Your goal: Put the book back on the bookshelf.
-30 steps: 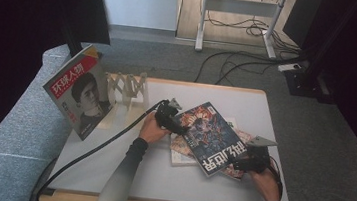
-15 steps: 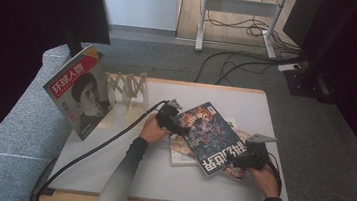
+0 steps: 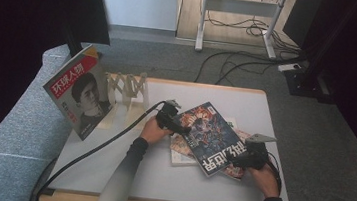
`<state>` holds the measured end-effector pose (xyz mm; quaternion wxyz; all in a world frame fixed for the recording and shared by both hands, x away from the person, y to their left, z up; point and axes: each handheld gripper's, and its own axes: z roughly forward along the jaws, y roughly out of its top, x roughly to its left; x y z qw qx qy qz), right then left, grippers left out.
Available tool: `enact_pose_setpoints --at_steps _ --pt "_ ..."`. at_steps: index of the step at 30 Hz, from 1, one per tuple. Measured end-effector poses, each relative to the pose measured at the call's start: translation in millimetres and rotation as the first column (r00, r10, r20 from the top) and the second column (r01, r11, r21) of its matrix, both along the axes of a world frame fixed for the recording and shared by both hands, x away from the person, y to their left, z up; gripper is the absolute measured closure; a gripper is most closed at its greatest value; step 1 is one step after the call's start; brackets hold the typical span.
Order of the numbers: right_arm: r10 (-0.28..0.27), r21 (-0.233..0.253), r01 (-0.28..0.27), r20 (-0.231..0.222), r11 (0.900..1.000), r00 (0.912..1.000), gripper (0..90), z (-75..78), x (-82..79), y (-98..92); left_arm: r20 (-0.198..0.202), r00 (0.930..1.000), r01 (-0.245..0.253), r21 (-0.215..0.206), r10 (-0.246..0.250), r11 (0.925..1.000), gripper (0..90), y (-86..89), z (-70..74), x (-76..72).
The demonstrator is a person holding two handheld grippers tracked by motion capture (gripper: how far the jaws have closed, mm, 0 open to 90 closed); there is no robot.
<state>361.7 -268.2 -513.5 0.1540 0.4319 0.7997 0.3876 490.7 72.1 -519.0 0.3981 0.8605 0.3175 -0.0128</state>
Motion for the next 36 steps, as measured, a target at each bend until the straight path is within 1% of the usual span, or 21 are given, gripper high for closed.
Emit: enact_pose_setpoints --at_steps 10,12,16,21,25,26,28,29,30,31,32,36 --pt "-0.003 0.010 0.003 0.003 1.000 1.0000 0.9 -1.1 -1.5 -1.0 0.000 1.0000 -0.009 0.014 0.009 0.9999 0.0 -1.2 1.4 -2.4" --pt "0.003 0.010 -0.003 0.003 1.000 1.0000 0.9 -1.2 -2.5 -1.6 -0.004 0.9999 -0.016 0.021 0.016 0.9996 0.0 -1.6 2.2 -5.0" --pt "0.006 0.013 -0.006 0.004 1.000 1.0000 0.9 -1.5 -4.2 -1.7 -0.004 0.9997 -0.025 0.022 0.025 0.9994 0.0 -1.0 2.3 -8.7" --pt "0.022 0.012 -0.022 0.005 1.000 0.9997 0.9 -1.6 -8.4 -1.6 -0.013 0.9986 -0.051 0.032 0.052 0.9982 0.0 0.7 3.3 -20.3" --pt "0.042 0.006 -0.042 0.005 0.999 0.9991 1.0 -1.0 -9.0 -2.4 -0.012 0.9981 -0.060 0.034 0.060 0.9977 0.0 2.0 3.4 -26.7" --pt "0.038 0.003 -0.038 -0.001 0.999 0.9993 0.0 -0.4 -8.5 -3.4 -0.011 0.9982 -0.058 0.038 0.058 0.9976 0.0 2.4 3.6 -27.4" --pt "-0.003 -0.003 0.003 -0.011 1.000 0.9999 0.0 0.0 -8.3 -7.5 -0.011 0.9984 -0.055 0.038 0.056 0.9977 0.0 2.9 3.7 -28.8" --pt "-0.003 -0.003 0.003 -0.011 1.000 0.9999 0.0 0.0 -8.3 -7.5 -0.011 0.9984 -0.055 0.038 0.056 0.9977 0.0 2.9 3.7 -28.8" --pt "-0.027 0.000 0.027 -0.013 1.000 0.9996 0.0 -0.3 -8.5 -11.2 -0.011 0.9984 -0.054 0.039 0.055 0.9978 0.0 3.1 3.7 -29.3" --pt "-0.051 0.015 0.051 -0.025 0.999 0.9984 0.0 -1.4 -8.6 -18.4 -0.012 0.9985 -0.053 0.040 0.054 0.9978 0.0 3.1 3.9 -29.5" --pt "-0.051 0.022 0.051 -0.029 0.998 0.9983 0.0 -2.1 -8.3 -19.4 -0.013 0.9985 -0.053 0.041 0.053 0.9978 0.0 3.1 4.0 -29.5" --pt "-0.035 0.063 0.040 -0.078 0.997 0.9963 0.0 -4.6 -2.8 -20.8 -0.011 0.9984 -0.055 0.040 0.055 0.9977 0.0 3.0 4.0 -29.8"
